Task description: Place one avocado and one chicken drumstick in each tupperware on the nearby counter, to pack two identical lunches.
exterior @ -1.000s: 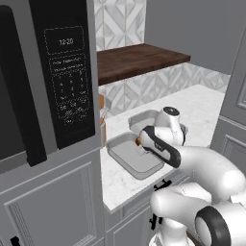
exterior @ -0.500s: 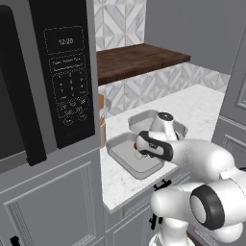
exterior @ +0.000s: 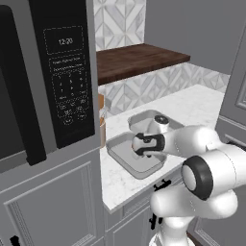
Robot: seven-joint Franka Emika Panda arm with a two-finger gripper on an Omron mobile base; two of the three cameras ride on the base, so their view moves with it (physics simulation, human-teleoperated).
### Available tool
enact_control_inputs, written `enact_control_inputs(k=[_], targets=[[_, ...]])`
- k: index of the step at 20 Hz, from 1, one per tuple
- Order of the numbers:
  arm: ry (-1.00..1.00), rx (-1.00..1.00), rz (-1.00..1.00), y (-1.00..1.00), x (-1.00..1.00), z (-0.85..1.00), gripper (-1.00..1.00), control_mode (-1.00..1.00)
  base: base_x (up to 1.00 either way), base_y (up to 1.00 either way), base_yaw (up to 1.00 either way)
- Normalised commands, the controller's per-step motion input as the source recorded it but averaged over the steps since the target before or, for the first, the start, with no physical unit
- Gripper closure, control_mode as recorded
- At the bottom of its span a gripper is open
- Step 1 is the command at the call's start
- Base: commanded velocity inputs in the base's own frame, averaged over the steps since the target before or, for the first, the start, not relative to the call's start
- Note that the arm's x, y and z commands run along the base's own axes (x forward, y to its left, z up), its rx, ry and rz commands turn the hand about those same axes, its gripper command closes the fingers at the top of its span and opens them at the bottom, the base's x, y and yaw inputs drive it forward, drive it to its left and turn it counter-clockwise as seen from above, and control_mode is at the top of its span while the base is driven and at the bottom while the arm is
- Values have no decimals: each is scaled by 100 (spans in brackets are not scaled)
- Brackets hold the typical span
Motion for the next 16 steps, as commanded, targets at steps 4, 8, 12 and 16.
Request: enact_control_inputs(k=[4, 8, 12, 16], targets=[[0, 0, 0, 0, 53, -24, -100, -100, 0, 0, 0], [0, 0, 2, 5, 10, 1, -100, -100, 0, 0, 0], [-3, 0, 4, 17, -14, 64, -100, -100, 0, 0, 0], [-5, 0, 1, 10, -45, 86, -100, -100, 0, 0, 0]])
